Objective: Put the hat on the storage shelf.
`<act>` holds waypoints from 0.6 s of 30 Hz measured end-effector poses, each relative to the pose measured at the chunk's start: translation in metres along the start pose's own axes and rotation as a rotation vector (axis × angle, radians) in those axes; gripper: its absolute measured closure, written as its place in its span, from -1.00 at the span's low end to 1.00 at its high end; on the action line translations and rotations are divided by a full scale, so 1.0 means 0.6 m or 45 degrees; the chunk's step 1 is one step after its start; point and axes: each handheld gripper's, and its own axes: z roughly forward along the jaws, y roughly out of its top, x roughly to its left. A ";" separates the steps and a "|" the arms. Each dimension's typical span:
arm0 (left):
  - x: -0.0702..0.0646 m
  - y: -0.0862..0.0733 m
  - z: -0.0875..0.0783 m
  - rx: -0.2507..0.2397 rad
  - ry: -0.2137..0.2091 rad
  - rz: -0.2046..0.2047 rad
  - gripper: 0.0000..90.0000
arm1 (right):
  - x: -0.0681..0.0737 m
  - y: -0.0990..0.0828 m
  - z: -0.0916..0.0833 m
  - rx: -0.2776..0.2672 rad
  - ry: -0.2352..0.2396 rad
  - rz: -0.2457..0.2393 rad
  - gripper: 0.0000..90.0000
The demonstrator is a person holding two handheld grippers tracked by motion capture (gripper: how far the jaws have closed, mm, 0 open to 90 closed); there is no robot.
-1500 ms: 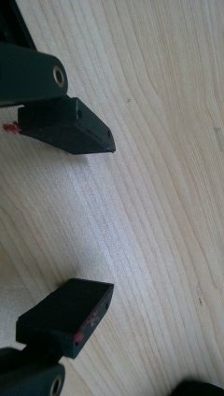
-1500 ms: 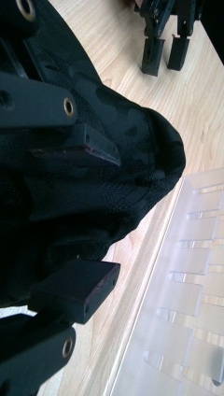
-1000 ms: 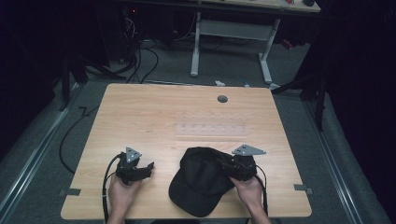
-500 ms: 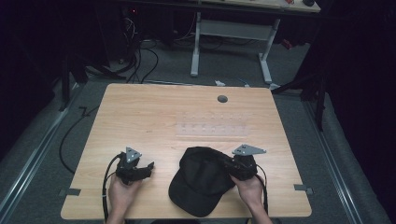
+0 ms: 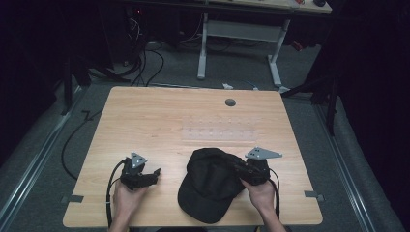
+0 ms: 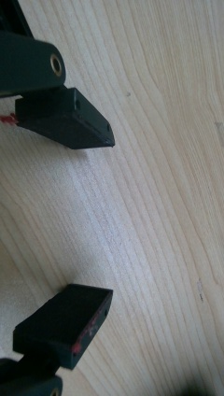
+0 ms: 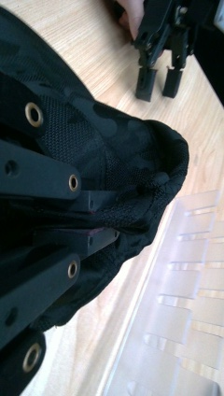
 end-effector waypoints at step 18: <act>-0.006 0.013 -0.016 -0.026 -0.199 -0.006 -0.58 | -0.012 0.037 -0.030 -0.097 0.045 -0.038 0.89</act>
